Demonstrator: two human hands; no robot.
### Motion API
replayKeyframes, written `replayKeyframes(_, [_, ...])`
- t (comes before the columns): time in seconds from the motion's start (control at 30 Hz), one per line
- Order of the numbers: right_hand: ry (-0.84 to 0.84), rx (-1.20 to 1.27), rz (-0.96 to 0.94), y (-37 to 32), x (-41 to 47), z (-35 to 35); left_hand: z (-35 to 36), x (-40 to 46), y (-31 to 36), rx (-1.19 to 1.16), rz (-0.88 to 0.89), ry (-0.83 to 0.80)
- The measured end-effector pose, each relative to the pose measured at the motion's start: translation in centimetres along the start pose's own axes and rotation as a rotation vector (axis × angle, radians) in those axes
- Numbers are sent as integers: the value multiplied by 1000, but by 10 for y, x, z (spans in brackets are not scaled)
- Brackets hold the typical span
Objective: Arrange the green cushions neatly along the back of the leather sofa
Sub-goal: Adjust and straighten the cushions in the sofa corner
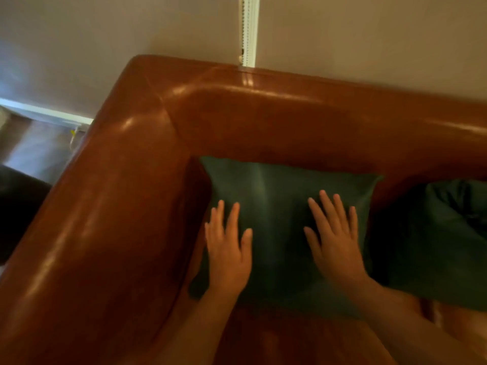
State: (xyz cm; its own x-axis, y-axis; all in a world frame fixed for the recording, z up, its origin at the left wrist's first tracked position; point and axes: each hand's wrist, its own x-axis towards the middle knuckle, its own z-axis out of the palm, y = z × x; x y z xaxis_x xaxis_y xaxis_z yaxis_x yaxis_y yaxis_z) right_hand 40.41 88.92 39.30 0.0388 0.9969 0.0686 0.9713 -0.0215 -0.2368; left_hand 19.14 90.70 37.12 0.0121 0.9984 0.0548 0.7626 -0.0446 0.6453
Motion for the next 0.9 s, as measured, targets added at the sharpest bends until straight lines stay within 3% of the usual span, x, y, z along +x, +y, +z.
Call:
replayKeyframes(0.1, [-32,-85,-7,-10,6,16,28,16,29,335,262,-106])
replayKeyframes(0.37, [-71,-159,18,6,30,47,70,43,19,574,251,-147])
replayKeyframes(0.53, [-98,-168,8,11,38,46,61,62,10,637,332,-235])
replayKeyframes(0.63, [-105,-171,37,29,43,35,45,85,-3,669,274,-175])
replayKeyframes(0.77, [-14,-43,311,83,55,11,-1,136,-29,406,-101,-24])
replayKeyframes(0.9, [78,559,542,122,76,-17,-33,189,-58,-365,-513,-58])
